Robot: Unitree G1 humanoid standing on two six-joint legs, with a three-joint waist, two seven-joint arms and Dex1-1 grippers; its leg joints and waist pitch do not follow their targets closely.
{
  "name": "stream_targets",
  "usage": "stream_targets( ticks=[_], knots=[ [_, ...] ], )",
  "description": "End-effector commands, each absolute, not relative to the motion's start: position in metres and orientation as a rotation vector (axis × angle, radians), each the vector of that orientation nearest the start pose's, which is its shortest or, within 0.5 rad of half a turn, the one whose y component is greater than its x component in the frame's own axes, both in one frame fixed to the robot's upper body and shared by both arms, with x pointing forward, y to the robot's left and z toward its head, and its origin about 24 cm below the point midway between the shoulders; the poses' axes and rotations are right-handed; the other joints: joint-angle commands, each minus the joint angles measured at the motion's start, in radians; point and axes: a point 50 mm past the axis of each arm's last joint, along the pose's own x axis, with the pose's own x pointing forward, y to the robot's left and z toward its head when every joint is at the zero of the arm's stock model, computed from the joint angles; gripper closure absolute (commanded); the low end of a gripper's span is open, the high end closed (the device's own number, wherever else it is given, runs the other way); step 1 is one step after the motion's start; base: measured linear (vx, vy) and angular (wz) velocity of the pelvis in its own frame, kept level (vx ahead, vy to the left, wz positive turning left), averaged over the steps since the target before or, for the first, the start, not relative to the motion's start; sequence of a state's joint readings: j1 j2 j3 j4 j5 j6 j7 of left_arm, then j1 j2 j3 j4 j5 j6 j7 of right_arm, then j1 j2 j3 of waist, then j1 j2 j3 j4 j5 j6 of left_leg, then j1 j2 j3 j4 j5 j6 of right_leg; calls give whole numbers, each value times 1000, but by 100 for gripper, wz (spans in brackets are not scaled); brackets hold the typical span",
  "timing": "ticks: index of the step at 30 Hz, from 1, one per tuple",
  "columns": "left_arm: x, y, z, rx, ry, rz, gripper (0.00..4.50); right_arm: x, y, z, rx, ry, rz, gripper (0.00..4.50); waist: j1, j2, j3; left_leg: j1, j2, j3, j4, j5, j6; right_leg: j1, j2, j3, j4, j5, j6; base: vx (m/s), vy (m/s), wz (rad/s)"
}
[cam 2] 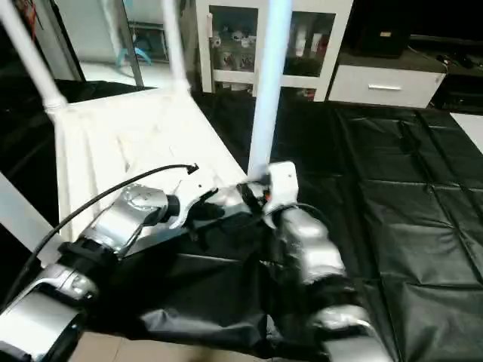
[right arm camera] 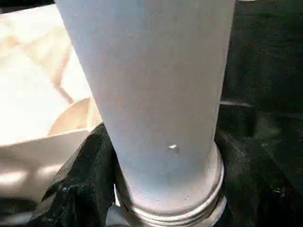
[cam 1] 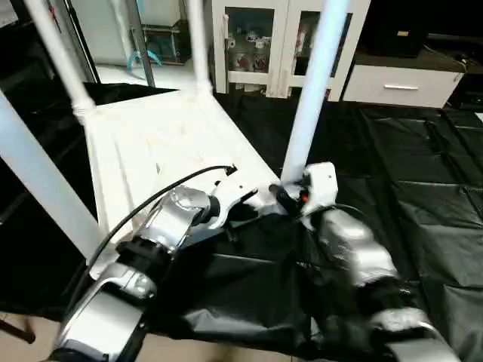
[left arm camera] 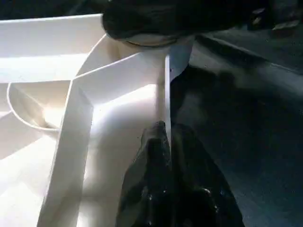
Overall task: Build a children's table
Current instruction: Rotate leg to tighten
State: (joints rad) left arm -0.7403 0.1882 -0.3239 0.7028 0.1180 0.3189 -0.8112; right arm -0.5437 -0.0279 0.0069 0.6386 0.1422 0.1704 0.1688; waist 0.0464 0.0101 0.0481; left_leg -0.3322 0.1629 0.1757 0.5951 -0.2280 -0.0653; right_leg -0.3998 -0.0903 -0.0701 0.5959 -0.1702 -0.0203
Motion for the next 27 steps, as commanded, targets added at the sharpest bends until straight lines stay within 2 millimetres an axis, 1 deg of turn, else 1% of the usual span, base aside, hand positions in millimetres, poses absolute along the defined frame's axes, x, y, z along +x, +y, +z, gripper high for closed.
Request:
stream_targets(
  ticks=[1, 2, 3, 4, 5, 6, 8, 9, 10, 12, 13, 14, 15, 16, 17, 18, 19, 20, 21, 22, 23, 24, 25, 26, 27],
  knots=[
    [346, 97, 41, 470, 581, -939, 450, 338, -104, 18, -39, 379, 164, 184, 6, -1, -53, -12, 55, -27, -92, -217, -3, 41, -68, 48, -80, -312, -187, 0, 0, 0],
    [346, 97, 41, 470, 581, -937, 450, 339, -101, 20, -55, 373, 158, 184, 7, 2, -54, -13, 54, -27, -92, -203, -3, 42, -69, 49, -77, -292, -191, 0, 0, 0],
    [346, 97, 41, 472, 581, -935, 450, 340, -99, 22, -59, 366, 158, 184, 7, 2, -55, -12, 54, -26, -92, -199, -2, 43, -68, 49, -76, -280, -192, 0, 0, 0],
    [347, 99, 40, 476, 582, -929, 450, 343, -93, 27, -63, 346, 160, 185, 8, 0, -55, -11, 54, -25, -91, -193, 6, 43, -69, 50, -74, -263, -198, 0, 0, 0],
    [347, 99, 40, 476, 582, -929, 450, 343, -93, 27, -63, 346, 160, 185, 8, 0, -55, -12, 54, -24, -91, -191, 9, 44, -69, 50, -74, -258, -199, 0, 0, 0],
    [347, 99, 40, 472, 584, -926, 450, 345, -91, 32, -65, 321, 160, 185, 8, -5, -56, -12, 55, -23, -90, -182, 16, 45, -70, 50, -73, -244, -202, 0, 0, 0],
    [346, 101, 39, 467, 585, -925, 450, 345, -85, 40, -52, 272, 195, 185, 10, 2, -56, -12, 55, -21, -89, -158, 26, 46, -70, 51, -69, -209, -212, 0, 0, 0],
    [345, 102, 38, 466, 586, -926, 450, 345, -81, 43, -34, 252, 224, 185, 9, 3, -55, -12, 55, -21, -89, -162, 27, 45, -69, 51, -70, -207, -214, 0, 0, 0],
    [345, 102, 38, 465, 587, -927, 450, 344, -77, 47, -10, 231, 255, 185, 9, 1, -54, -13, 55, -20, -89, -170, 31, 47, -70, 52, -71, -216, -215, 0, 0, 0],
    [344, 102, 37, 466, 588, -931, 450, 343, -75, 50, 3, 205, 273, 185, 11, 2, -54, -12, 56, -20, -90, -168, 31, 47, -71, 52, -72, -224, -215, 0, 0, 0],
    [344, 102, 37, 466, 590, -934, 450, 342, -75, 52, -1, 189, 277, 129, 12, 2, -54, -13, 57, -20, -90, -163, 31, 47, -71, 53, -71, -219, -215, 0, 0, 0],
    [344, 102, 37, 466, 590, -934, 450, 342, -75, 52, -1, 189, 277, 129, 13, 3, -54, -12, 57, -20, -90, -155, 32, 46, -70, 52, -70, -205, -217, 0, 0, 0],
    [344, 103, 36, 467, 591, -938, 450, 342, -76, 54, 10, 177, 282, 115, 12, 5, -54, -11, 57, -20, -90, -154, 31, 47, -69, 52, -69, -199, -219, 0, 0, 0],
    [344, 103, 37, 470, 591, -947, 450, 340, -80, 54, 20, 176, 282, 109, 12, 1, -54, -14, 57, -20, -90, -144, 35, 49, -66, 51, -67, -175, -220, 0, 0, 0],
    [344, 103, 37, 470, 591, -947, 450, 340, -80, 54, 20, 176, 282, 95, 14, 3, -54, -13, 58, -20, -90, -146, 35, 49, -69, 53, -67, -176, -220, 0, 0, 0],
    [343, 103, 37, 472, 589, -956, 450, 339, -86, 55, 23, 178, 279, 95, 13, -1, -52, -13, 58, -20, -91, -153, 36, 50, -68, 52, -69, -187, -218, 0, 0, 0],
    [343, 103, 37, 470, 588, -968, 450, 338, -92, 55, 30, 188, 293, 80, 14, 0, -51, -13, 58, -20, -91, -161, 36, 49, -69, 53, -70, -196, -216, 0, 0, 0],
    [343, 103, 37, 470, 588, -968, 450, 338, -92, 55, 30, 188, 293, 71, 15, -1, -50, -13, 58, -21, -93, -172, 36, 50, -69, 53, -72, -220, -207, 0, 0, 0],
    [342, 104, 37, 469, 589, -975, 450, 336, -97, 54, 41, 203, 317, 71, 14, 0, -51, -12, 58, -22, -93, -176, 34, 49, -70, 53, -72, -230, -206, 0, 0, 0],
    [339, 104, 36, 471, 593, -1013, 450, 331, -104, 52, 31, 242, 454, 71, 14, -1, -51, -13, 58, -22, -92, -179, 43, 52, -68, 53, -73, -227, -208, 0, 0, 0],
    [339, 104, 36, 471, 593, -1013, 450, 331, -104, 52, 31, 242, 454, 71, 18, -1, -51, -13, 60, -23, -91, -172, 48, 54, -70, 53, -72, -213, -208, 0, 0, 0],
    [338, 104, 35, 472, 594, -1023, 450, 330, -105, 52, 27, 251, 489, 71, 18, -1, -52, -13, 61, -22, -90, -162, 51, 53, -70, 54, -70, -198, -212, 0, 0, 0],
    [335, 104, 35, 470, 599, -1051, 450, 326, -112, 52, 1, 255, 592, 71, 18, 0, -53, -15, 59, -21, -88, -156, 62, 54, -69, 52, -67, -179, -227, 0, 0, 0],
    [330, 104, 34, 477, 603, -1098, 450, 318, -125, 53, -63, 254, 743, 71, 20, -2, -53, -18, 61, -22, -86, -139, 72, 59, -72, 52, -65, -156, -238, 0, 0, 0],
    [329, 104, 34, 475, 607, -1117, 450, 316, -129, 53, -86, 260, 781, 71, 20, -2, -53, -18, 61, -22, -86, -139, 72, 59, -72, 52, -65, -156, -238, 0, 0, 0]
  ],
)
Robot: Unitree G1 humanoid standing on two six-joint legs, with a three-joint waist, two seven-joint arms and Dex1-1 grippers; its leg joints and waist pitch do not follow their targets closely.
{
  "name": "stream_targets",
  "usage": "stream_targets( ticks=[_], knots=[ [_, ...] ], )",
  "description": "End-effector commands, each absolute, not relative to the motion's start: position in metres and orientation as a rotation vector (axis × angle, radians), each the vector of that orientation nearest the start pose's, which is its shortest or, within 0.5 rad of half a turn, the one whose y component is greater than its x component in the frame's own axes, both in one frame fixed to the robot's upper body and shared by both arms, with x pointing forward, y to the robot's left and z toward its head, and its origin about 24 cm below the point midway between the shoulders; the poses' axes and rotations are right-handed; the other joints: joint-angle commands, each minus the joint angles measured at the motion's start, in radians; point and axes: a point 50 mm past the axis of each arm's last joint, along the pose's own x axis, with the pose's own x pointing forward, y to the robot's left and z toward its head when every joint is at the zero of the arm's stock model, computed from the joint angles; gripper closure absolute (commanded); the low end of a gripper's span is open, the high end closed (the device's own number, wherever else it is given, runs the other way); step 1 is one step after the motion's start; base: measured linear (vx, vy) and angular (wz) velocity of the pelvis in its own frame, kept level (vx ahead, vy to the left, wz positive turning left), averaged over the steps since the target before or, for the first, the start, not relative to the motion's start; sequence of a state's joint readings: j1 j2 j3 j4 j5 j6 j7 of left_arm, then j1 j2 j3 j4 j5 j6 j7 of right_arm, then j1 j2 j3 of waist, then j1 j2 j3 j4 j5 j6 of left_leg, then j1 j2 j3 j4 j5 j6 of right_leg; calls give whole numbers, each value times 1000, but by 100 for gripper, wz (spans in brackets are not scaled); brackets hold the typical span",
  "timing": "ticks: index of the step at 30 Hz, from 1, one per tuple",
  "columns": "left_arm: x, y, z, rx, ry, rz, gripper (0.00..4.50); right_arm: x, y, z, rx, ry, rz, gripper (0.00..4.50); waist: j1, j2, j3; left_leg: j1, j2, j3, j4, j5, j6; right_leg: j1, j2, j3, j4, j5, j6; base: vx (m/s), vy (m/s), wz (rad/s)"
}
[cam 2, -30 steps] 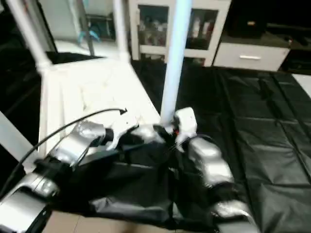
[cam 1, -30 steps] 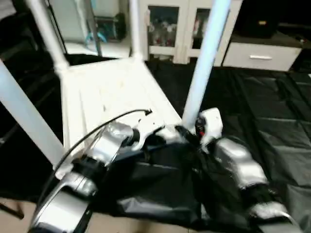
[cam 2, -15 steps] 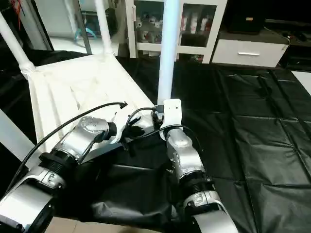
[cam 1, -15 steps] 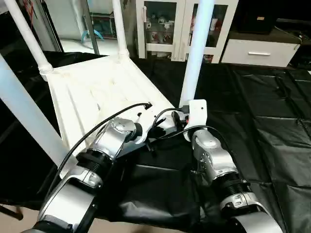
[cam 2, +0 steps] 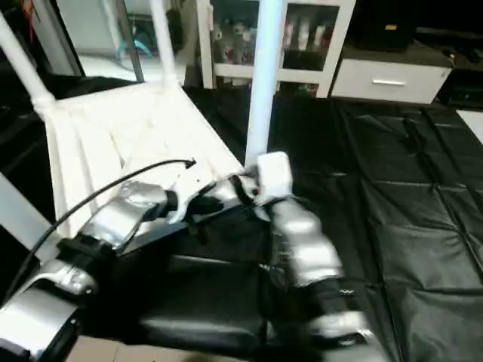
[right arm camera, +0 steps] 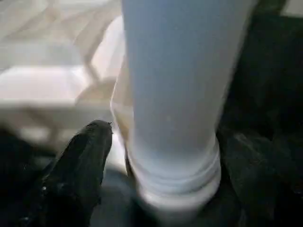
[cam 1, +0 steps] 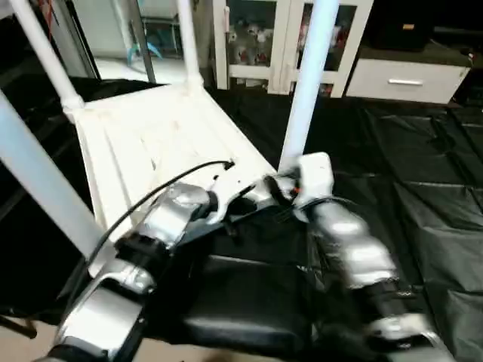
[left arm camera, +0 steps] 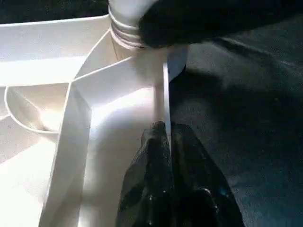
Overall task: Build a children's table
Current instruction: Rotate leg to tighten
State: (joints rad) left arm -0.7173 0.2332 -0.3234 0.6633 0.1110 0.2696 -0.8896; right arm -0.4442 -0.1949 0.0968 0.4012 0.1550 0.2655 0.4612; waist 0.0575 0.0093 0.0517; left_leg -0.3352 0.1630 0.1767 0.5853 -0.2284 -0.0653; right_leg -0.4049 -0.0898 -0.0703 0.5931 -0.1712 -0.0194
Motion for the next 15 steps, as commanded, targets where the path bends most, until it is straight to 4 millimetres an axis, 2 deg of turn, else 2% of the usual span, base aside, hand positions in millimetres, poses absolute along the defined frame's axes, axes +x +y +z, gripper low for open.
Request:
stream_targets(
  ticks=[1, 5, 7, 10, 12, 15],
  knots=[
    [328, 104, 33, 474, 610, -1126, 450, 314, -132, 53, -96, 264, 800, 71, 13, -1, -56, -13, 63, -19, -72, -140, 87, 60, -72, 53, -62, -146, -249, 0, 0, 0],
    [319, 104, 33, 483, 625, -1230, 450, 305, -148, 53, -162, 286, 931, 71, 12, -3, -53, -16, 63, -21, -73, -153, 85, 61, -75, 52, -68, -201, -249, 0, 0, 0],
    [316, 104, 33, 484, 629, -1256, 450, 303, -152, 53, -169, 295, 962, 71, 16, -4, -54, -10, 67, -21, -73, -158, 85, 57, -75, 53, -69, -230, -250, 0, 0, 0],
    [312, 104, 34, 479, 636, -1301, 450, 300, -157, 55, -160, 310, 1008, 71, 20, -4, -56, -9, 68, -21, -73, -142, 86, 57, -72, 52, -64, -196, -261, 0, 0, 0],
    [307, 104, 34, 483, 648, -1346, 450, 297, -161, 58, -144, 326, 1097, 71, 24, -8, -57, -9, 69, -20, -70, -127, 95, 58, -74, 52, -62, -171, -270, 0, 0, 0],
    [305, 105, 33, 488, 656, -1360, 450, 296, -161, 58, -136, 327, 1141, 71, 32, -6, -58, -9, 69, -18, -67, -99, 110, 57, -74, 52, -57, -144, -280, 0, 0, 0]
  ],
)
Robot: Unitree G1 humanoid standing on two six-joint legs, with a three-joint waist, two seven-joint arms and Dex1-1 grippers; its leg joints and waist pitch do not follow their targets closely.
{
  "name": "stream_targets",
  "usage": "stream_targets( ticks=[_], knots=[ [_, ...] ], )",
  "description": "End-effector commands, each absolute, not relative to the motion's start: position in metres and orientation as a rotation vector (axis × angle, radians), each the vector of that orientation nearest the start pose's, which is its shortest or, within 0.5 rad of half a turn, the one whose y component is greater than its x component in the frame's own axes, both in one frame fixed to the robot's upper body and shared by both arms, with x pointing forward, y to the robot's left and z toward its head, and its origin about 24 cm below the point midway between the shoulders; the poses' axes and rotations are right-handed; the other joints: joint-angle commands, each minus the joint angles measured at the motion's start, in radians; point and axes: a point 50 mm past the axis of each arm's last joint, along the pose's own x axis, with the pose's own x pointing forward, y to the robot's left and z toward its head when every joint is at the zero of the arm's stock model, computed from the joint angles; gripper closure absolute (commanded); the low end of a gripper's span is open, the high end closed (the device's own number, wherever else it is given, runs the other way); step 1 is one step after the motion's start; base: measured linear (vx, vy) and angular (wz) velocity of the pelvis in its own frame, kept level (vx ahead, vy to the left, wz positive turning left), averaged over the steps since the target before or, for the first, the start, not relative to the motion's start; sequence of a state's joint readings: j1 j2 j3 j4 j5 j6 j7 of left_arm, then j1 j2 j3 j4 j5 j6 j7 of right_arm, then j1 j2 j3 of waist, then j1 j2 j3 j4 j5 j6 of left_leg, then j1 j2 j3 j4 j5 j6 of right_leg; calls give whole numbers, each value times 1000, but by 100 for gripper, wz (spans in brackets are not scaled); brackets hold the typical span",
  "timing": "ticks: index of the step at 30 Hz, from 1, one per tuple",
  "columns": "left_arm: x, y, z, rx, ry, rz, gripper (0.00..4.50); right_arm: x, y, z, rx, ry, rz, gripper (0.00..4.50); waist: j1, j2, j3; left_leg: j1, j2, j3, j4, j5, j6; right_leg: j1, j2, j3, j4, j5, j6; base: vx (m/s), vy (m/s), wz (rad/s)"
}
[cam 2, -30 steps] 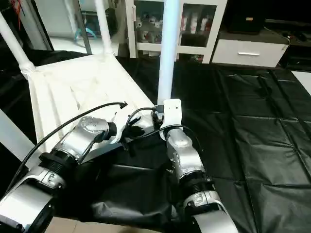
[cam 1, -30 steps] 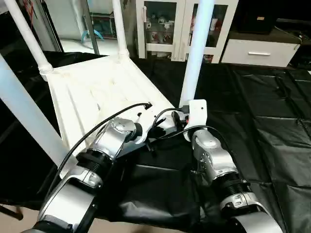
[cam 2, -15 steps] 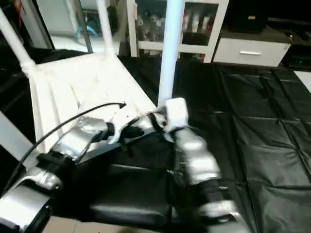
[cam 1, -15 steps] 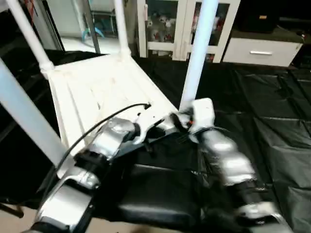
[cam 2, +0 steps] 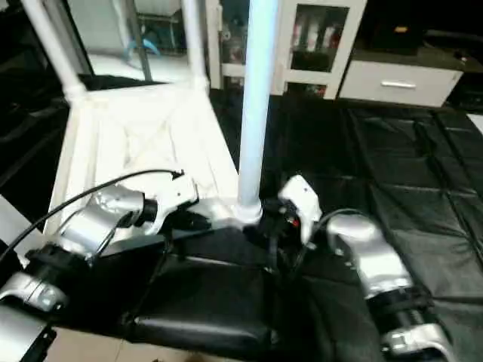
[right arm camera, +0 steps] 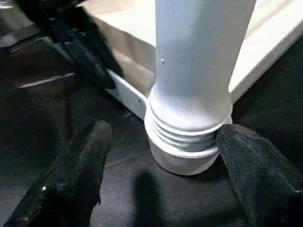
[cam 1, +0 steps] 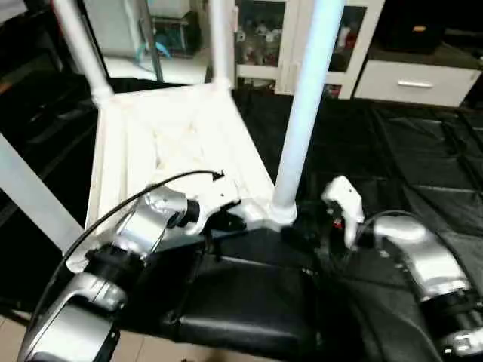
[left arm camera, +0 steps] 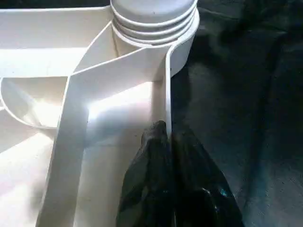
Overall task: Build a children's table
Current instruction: Rotate leg to tighten
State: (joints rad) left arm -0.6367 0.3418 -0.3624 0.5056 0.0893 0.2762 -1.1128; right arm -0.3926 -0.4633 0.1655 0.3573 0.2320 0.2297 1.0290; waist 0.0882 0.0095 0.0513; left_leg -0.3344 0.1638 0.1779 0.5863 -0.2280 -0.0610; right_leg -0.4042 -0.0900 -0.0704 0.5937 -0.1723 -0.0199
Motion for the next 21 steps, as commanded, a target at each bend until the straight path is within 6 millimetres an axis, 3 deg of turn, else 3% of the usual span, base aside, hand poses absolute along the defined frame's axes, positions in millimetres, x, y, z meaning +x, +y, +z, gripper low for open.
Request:
stream_targets(
  ticks=[1, 2, 6, 11, 13, 17, 21],
  knots=[
    [304, 105, 33, 488, 656, -1361, 450, 297, -161, 58, -136, 325, 1143, 71, 3, -6, -58, -10, 68, -20, -68, -96, 103, 56, -74, 51, -57, -142, -282, 0, 0, 0],
    [303, 105, 33, 483, 657, -1368, 450, 302, -161, 57, -131, 322, 1115, 71, 3, -11, -57, -10, 66, -19, -69, -101, 101, 57, -73, 51, -59, -150, -278, 0, 0, 0],
    [302, 105, 35, 481, 659, -1384, 450, 311, -159, 57, -133, 307, 1086, 71, 2, -3, -58, -5, 66, -19, -70, -123, 75, 53, -74, 51, -62, -185, -277, 0, 0, 0],
    [300, 106, 36, 486, 662, -1394, 450, 311, -155, 60, -83, 287, 1149, 71, 14, 2, -63, 1, 67, -15, -64, -72, 99, 51, -67, 50, -45, -45, -310, 0, 0, 0],
    [300, 106, 36, 490, 665, -1393, 450, 310, -153, 60, -67, 287, 1179, 71, 17, -1, -64, -5, 67, -16, -63, -61, 110, 56, -69, 48, -41, -28, -315, 0, 0, 0],
    [300, 106, 36, 488, 669, -1390, 450, 311, -152, 56, -98, 306, 1201, 71, 21, -3, -62, -5, 67, -17, -64, -93, 97, 56, -74, 48, -48, -94, -305, 0, 0, 0],
    [299, 108, 36, 491, 671, -1388, 450, 311, -155, 55, -123, 316, 1218, 71, 21, -3, -63, -6, 67, -18, -64, -86, 90, 57, -73, 48, -46, -95, -297, 0, 0, 0]
  ],
)
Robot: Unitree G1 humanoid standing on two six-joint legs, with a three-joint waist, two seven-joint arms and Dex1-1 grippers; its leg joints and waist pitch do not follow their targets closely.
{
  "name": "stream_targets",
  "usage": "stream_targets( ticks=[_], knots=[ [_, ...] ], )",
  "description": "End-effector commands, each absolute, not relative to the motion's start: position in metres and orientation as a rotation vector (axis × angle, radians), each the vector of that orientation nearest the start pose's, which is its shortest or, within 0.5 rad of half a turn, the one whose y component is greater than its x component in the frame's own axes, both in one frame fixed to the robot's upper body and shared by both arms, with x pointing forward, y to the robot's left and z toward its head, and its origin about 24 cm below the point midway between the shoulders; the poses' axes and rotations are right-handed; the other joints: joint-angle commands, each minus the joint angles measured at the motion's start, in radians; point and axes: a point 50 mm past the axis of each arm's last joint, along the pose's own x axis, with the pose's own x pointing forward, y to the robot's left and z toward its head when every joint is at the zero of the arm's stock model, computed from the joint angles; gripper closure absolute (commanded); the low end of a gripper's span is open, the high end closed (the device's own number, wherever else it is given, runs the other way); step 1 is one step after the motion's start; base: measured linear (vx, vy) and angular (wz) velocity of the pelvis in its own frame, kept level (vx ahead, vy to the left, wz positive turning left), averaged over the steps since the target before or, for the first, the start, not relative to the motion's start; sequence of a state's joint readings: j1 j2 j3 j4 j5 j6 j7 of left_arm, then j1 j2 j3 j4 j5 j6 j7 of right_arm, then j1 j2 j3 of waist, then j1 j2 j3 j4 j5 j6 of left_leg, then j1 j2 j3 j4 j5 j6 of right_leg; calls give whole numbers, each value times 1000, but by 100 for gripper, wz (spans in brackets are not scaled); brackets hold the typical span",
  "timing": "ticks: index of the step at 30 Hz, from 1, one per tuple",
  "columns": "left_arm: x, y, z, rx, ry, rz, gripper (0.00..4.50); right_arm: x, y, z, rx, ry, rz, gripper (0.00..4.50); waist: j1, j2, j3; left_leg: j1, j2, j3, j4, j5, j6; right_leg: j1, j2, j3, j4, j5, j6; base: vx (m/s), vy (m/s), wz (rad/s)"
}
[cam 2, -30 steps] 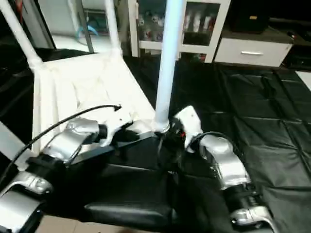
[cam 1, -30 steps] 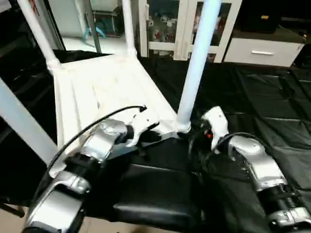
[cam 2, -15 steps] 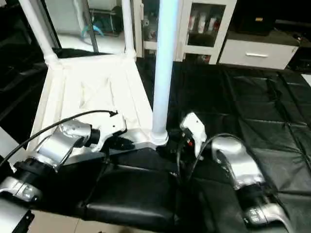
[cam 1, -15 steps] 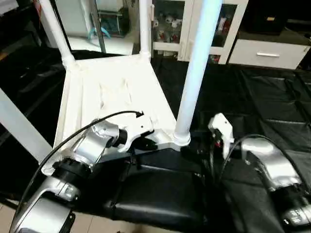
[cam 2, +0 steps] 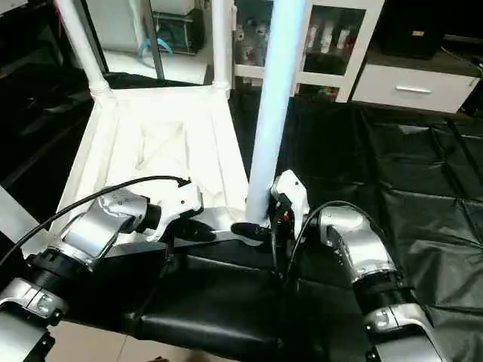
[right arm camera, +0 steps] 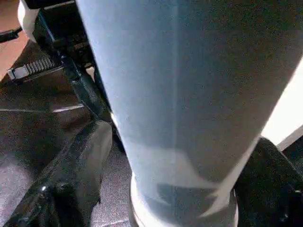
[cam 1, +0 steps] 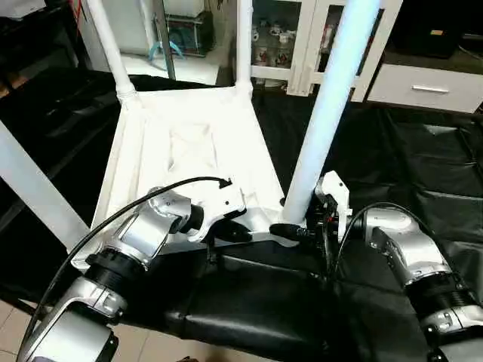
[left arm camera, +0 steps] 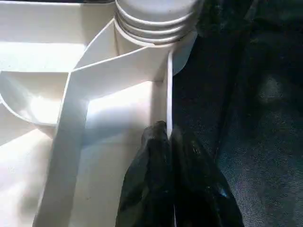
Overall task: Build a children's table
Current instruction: Rotate leg to tighten
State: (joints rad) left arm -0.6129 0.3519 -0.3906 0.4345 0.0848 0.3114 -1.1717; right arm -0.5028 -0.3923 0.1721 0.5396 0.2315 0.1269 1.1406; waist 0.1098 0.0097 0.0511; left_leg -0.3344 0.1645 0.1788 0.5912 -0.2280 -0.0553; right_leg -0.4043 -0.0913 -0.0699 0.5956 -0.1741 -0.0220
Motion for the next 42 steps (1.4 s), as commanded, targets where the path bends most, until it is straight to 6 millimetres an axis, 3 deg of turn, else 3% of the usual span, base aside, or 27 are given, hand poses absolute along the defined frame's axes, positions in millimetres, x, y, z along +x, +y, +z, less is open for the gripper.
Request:
stream_targets(
  ticks=[1, 6, 11, 20, 27, 30, 33, 36, 38, 42],
  knots=[
    [299, 108, 36, 491, 672, -1386, 450, 311, -156, 55, -134, 325, 1224, 71, 0, -3, -64, -6, 66, -19, -68, -81, 86, 58, -71, 48, -47, -85, -297, 0, 0, 0],
    [298, 109, 36, 491, 674, -1381, 450, 311, -163, 54, -150, 341, 1237, 71, 3, -4, -65, -8, 65, -18, -64, -53, 110, 59, -70, 46, -43, -51, -307, 0, 0, 0],
    [298, 110, 36, 496, 676, -1378, 450, 311, -166, 55, -141, 336, 1239, 114, 5, 4, -65, -6, 66, -18, -65, -71, 101, 58, -70, 46, -45, -77, -304, 0, 0, 0],
    [300, 109, 36, 499, 677, -1375, 450, 309, -164, 53, -119, 334, 1260, 189, 7, 0, -66, -6, 67, -18, -63, -58, 112, 58, -68, 44, -43, -57, -312, 0, 0, 0],
    [298, 109, 34, 489, 681, -1373, 450, 301, -167, 45, -123, 370, 1282, 199, 8, 0, -66, -6, 67, -18, -63, -63, 107, 58, -69, 45, -44, -61, -308, 0, 0, 0],
    [299, 107, 34, 483, 677, -1372, 450, 304, -168, 40, -92, 367, 1205, 200, 7, 3, -65, -6, 66, -18, -65, -77, 104, 57, -68, 45, -46, -72, -306, 0, 0, 0],
    [303, 104, 36, 462, 655, -1342, 450, 310, -166, 33, -91, 362, 1059, 201, 1, 9, -59, -6, 66, -19, -71, -130, 77, 55, -70, 45, -59, -154, -289, 0, 0, 0],
    [312, 98, 38, 438, 634, -1265, 450, 315, -159, 21, -35, 368, 850, 201, -16, 7, -51, -1, 60, -24, -83, -222, 20, 55, -71, 46, -81, -345, -220, 0, 0, 0],
    [318, 94, 39, 425, 625, -1211, 450, 316, -152, 17, -4, 376, 769, 201, -23, 4, -53, -3, 60, -29, -86, -239, 11, 56, -73, 45, -86, -402, -188, 0, 0, 0],
    [329, 88, 42, 429, 598, -1111, 450, 325, -133, 13, 66, 397, 558, 201, -34, 0, -51, -2, 57, -29, -89, -254, 10, 45, -71, 46, -96, -461, -150, 0, 0, 0]
  ],
)
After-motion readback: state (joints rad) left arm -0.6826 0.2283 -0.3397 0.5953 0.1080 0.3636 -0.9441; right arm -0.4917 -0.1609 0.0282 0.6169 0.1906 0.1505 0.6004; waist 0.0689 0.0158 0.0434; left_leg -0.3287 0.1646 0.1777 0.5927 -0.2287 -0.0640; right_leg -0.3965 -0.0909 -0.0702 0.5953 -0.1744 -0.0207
